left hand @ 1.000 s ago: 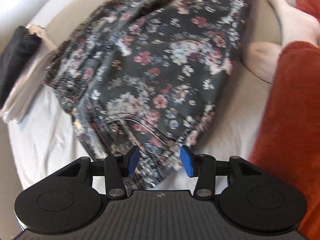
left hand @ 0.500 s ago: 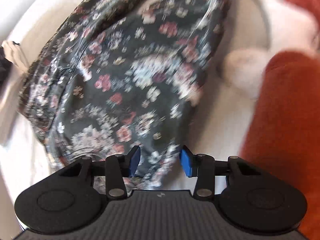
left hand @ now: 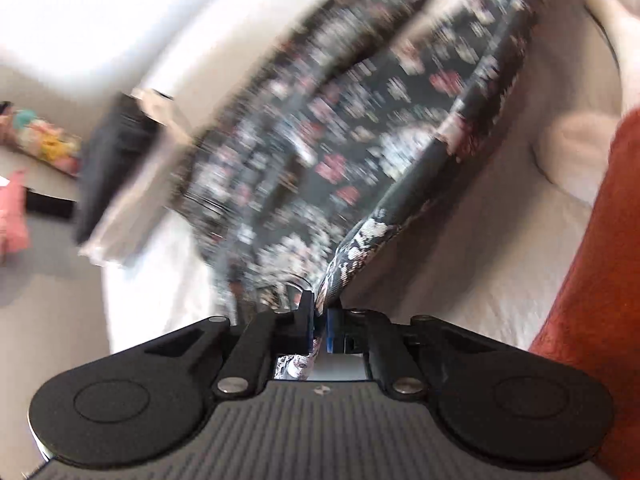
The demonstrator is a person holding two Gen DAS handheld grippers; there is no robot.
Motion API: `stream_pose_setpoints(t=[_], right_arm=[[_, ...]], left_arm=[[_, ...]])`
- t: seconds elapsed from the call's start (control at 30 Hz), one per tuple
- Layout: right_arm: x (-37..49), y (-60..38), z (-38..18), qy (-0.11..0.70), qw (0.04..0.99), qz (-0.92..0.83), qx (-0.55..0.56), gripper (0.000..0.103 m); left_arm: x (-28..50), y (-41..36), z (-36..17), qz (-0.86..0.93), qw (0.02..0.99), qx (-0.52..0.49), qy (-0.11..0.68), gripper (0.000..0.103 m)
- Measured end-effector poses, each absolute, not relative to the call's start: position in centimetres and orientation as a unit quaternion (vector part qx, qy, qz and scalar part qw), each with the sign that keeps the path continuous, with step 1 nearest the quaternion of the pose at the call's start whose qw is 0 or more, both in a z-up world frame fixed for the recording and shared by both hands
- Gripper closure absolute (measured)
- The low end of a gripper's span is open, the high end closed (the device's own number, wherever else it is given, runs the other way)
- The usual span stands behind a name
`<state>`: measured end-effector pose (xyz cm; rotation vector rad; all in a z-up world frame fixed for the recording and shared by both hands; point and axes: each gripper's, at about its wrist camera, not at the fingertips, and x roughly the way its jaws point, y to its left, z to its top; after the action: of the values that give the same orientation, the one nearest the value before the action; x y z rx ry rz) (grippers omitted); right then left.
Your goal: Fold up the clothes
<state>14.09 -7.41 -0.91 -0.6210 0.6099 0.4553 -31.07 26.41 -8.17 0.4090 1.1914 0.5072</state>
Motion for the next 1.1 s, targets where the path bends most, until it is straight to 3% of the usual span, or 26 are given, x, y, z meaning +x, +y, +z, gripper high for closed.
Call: stream_pose_setpoints(t=[0.2,0.53,0.9,1.1], right_arm=[[12.5,-10.5,0.9,0.272,0.901,0.219,-0.256,0.098],[11.3,-12.9,4.8,0.228,0.921,0.230,-0.215,0.098],[16.8,-6.5,5.2,0.215,0.914,0.234,-0.253,0.098],[21.0,-1.0,2.9,0.234,0.898,0.236,-0.290,0.098]], left_arm=[[-31.3,25.1,-4.4,0.271,0.782,0.234,0.510,0.098],[-30.0,25.3,-1.7,0.271,0.770,0.267,0.513,0.099],[-23.0,32.7,1.1,0.319,0.758,0.255,0.509,0.098],[-17.3,37.3,-1.5,0.327,0.726,0.258,0.547,0.098]])
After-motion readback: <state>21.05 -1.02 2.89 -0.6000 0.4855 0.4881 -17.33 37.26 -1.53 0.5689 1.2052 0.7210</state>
